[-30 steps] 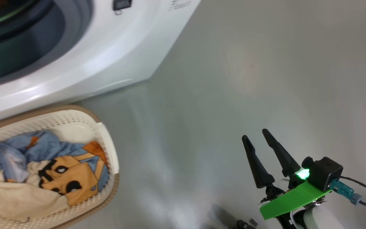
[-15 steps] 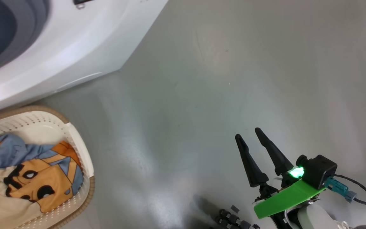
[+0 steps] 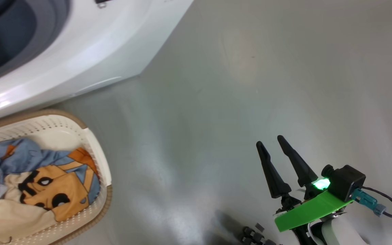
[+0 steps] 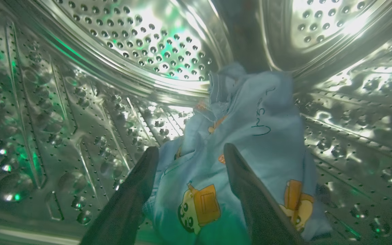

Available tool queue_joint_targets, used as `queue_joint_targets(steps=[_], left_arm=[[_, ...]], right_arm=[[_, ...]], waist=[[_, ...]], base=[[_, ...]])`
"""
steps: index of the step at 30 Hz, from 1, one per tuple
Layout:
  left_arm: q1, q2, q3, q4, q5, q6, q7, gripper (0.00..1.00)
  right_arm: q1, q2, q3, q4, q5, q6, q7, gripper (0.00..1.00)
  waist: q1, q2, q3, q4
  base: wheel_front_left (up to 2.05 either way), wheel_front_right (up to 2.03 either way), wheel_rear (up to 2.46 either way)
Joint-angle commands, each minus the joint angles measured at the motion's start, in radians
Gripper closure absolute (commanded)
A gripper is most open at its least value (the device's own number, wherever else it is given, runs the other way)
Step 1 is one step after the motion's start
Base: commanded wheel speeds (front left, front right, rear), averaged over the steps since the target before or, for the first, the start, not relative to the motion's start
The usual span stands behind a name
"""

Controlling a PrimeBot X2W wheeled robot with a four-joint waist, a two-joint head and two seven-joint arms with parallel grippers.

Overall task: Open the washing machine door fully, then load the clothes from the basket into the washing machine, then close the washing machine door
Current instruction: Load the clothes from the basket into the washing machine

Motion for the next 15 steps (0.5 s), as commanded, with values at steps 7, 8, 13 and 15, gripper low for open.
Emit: queue_joint_targets(steps=[7,8,13,15], left_arm=[[0.046,-0.029,0.009,-0.008,-0.030,0.025,-0.068,0.00],[0.055,-0.038,0.011,-0.005,-0.037,0.021,-0.074,0.00],[0.108,-0.077,0.018,0.004,-0.063,0.007,-0.103,0.00],[0.127,-0.093,0.023,0.005,-0.076,0.002,-0.116,0.00]], right_arm=[[0.022,-0.022,-0.001,-0.022,-0.007,0.002,-0.005,0.00],[0.023,-0.024,-0.001,-0.022,-0.009,0.002,-0.005,0.00],[0.031,-0.026,-0.004,-0.024,-0.016,0.002,-0.005,0.00],[0.035,-0.026,-0.008,-0.025,-0.020,0.002,-0.005,0.00]], waist=[[0.0000,0.0000,-0.064,0.061],[0.0000,0.0000,-0.073,0.068],[0.0000,0.0000,-0.124,0.104],[0.0000,0.0000,-0.143,0.121]], base=[[0.00,0.00,0.00],[0.00,0.00,0.00],[0.00,0.00,0.00],[0.00,0.00,0.00]])
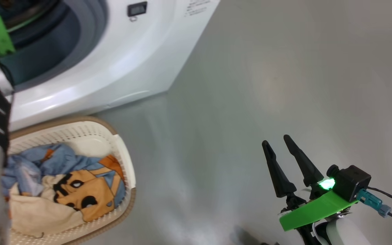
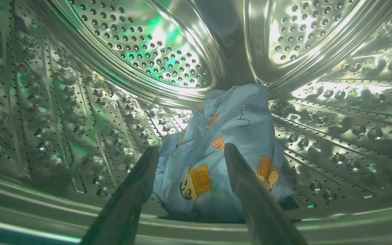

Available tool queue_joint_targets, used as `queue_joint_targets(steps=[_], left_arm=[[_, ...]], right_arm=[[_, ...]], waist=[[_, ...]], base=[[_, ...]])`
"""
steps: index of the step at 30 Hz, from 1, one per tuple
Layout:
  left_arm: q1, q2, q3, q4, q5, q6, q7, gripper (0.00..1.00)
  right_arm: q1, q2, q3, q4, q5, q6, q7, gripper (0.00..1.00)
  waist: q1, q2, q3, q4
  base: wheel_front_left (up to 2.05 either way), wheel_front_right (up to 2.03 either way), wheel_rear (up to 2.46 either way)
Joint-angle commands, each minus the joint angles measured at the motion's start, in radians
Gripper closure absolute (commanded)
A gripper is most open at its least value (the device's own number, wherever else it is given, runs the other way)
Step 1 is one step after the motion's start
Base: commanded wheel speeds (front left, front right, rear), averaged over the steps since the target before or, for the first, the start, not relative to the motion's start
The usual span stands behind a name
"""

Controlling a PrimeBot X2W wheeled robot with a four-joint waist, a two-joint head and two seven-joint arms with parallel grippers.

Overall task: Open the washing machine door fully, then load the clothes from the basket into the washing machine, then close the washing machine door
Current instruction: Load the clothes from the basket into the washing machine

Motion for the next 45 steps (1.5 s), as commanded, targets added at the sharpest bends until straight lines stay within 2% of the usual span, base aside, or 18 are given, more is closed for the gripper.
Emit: queue_joint_targets(steps=[1,11,22,29,31,39,45], left_arm=[[0.021,0.020,0.008,-0.016,-0.008,-0.006,-0.016,0.00],[0.149,-0.059,0.024,-0.091,-0.058,-0.056,-0.046,0.00],[0.436,-0.118,0.043,-0.440,-0.064,-0.085,-0.047,0.00],[0.659,-0.141,0.026,-0.647,-0.059,-0.123,-0.047,0.00],[0.695,-0.144,0.026,-0.671,-0.061,-0.128,-0.047,0.00],[1.005,-0.162,0.040,-0.854,-0.109,-0.165,-0.047,0.00],[1.171,-0.164,0.065,-0.962,-0.091,-0.163,-0.047,0.00]], right_arm=[[0.035,-0.016,0.011,-0.022,-0.013,0.002,-0.005,0.00],[0.055,-0.022,-0.021,-0.029,-0.040,0.002,-0.005,0.00],[0.083,-0.040,-0.074,-0.045,-0.066,0.002,-0.005,0.00],[0.094,-0.049,-0.092,-0.054,-0.086,0.002,-0.005,0.00],[0.097,-0.050,-0.095,-0.054,-0.090,0.002,-0.005,0.00],[0.152,-0.058,-0.099,-0.052,-0.119,0.002,-0.005,0.00],[0.193,-0.060,-0.100,-0.051,-0.132,0.002,-0.005,0.00]], waist=[[0.0000,-0.0001,-0.050,0.047],[0.0000,-0.0001,-0.132,0.125],[0.0000,-0.0001,-0.183,0.216],[0.0000,-0.0001,-0.241,0.253],[0.0000,-0.0001,-0.253,0.256],[0.0000,-0.0001,-0.382,0.279],[0.0000,-0.0001,-0.446,0.286]], base=[[0.00,0.00,0.00],[0.00,0.00,0.00],[0.00,0.00,0.00],[0.00,0.00,0.00],[0.00,0.00,0.00],[0.00,0.00,0.00],[0.00,0.00,0.00]])
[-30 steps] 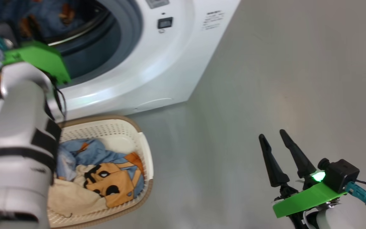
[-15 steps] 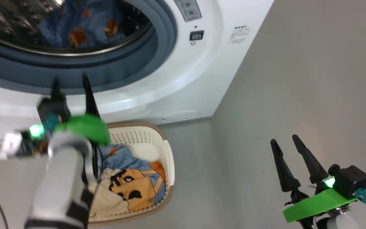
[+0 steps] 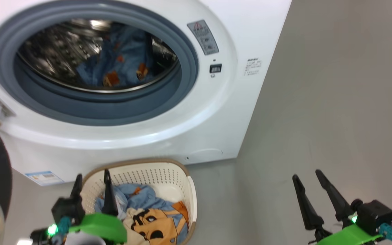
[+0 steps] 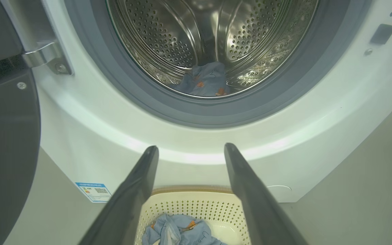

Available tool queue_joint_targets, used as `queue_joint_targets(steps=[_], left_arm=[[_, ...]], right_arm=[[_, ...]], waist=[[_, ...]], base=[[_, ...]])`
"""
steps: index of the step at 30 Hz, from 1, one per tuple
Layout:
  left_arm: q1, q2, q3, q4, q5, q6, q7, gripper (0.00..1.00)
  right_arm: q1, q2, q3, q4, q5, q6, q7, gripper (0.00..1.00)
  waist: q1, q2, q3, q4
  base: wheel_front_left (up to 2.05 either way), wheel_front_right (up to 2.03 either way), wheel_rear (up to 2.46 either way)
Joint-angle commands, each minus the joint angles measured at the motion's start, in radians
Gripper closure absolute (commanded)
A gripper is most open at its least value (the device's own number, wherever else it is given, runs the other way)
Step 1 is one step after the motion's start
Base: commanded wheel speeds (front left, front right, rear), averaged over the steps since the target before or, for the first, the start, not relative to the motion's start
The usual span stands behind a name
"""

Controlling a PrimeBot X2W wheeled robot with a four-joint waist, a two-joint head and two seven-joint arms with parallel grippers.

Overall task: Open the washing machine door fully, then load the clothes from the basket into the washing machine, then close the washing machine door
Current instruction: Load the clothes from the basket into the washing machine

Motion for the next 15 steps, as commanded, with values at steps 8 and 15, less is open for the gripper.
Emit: queue_joint_targets(steps=[8,15], left_arm=[[0.148,0.012,0.057,-0.189,0.031,-0.009,-0.006,0.00],[0.266,0.012,0.062,-0.256,0.011,-0.014,-0.006,0.00]], right_arm=[[0.050,-0.020,0.019,-0.024,-0.028,0.002,-0.005,0.00],[0.087,-0.015,0.001,-0.027,-0.045,0.002,-0.005,0.00]], waist=[[0.0000,0.0000,-0.089,0.022],[0.0000,0.0000,-0.142,0.032]], base=[[0.00,0.00,0.00],[0.00,0.00,0.00]])
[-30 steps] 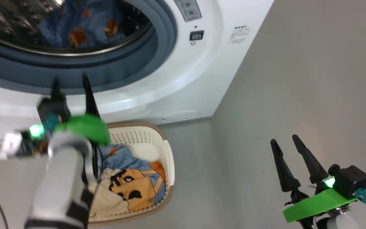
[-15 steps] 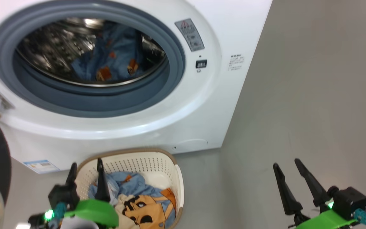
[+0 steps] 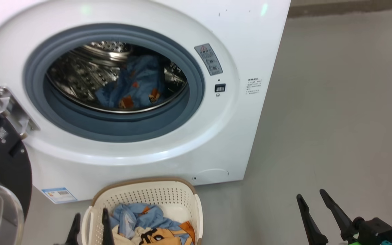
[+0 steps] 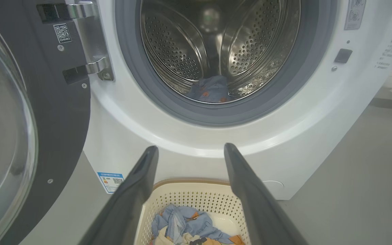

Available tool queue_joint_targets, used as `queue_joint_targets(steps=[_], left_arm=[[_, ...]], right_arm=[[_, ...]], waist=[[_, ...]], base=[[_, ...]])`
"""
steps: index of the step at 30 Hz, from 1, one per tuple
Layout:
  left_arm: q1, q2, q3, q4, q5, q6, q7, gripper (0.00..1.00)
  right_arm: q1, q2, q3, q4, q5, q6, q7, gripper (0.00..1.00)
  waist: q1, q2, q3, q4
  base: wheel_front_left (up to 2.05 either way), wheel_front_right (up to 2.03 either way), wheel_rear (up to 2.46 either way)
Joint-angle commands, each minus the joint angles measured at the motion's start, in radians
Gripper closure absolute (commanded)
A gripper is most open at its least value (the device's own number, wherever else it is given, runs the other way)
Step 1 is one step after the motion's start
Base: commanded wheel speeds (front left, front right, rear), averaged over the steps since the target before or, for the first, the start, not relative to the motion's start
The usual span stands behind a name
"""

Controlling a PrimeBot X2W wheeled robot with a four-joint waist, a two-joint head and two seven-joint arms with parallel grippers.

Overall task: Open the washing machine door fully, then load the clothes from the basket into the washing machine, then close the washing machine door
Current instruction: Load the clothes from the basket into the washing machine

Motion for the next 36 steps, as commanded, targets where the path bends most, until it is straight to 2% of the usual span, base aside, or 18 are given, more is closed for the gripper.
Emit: queue_joint_targets(steps=[1,17,25,33,36], left_arm=[[0.002,0.009,0.032,-0.038,-0.008,-0.007,-0.006,0.00],[0.074,0.009,0.062,-0.105,-0.003,-0.017,-0.006,0.00],[0.061,0.009,0.059,-0.077,-0.002,-0.030,-0.006,0.00],[-0.038,0.009,0.047,0.056,-0.019,-0.035,-0.006,0.00],[-0.083,0.009,0.031,0.159,-0.057,-0.030,0.014,0.00]], right_arm=[[0.003,-0.009,0.013,-0.027,-0.010,0.002,-0.005,0.00],[0.026,0.013,-0.023,-0.061,-0.034,0.002,-0.005,0.00],[0.008,0.022,-0.018,-0.064,-0.024,0.002,-0.005,0.00],[-0.039,0.024,-0.006,-0.066,-0.002,0.002,-0.005,0.00],[-0.065,0.023,-0.003,-0.066,0.008,0.002,-0.005,0.00]], waist=[[0.0000,-0.0001,-0.027,0.007],[0.0000,-0.0001,-0.023,-0.009],[0.0000,-0.0001,0.017,-0.028],[0.0000,-0.0001,0.118,-0.049],[0.0000,-0.0001,0.160,-0.062]], base=[[0.00,0.00,0.00],[0.00,0.00,0.00],[0.00,0.00,0.00],[0.00,0.00,0.00],[0.00,0.00,0.00]])
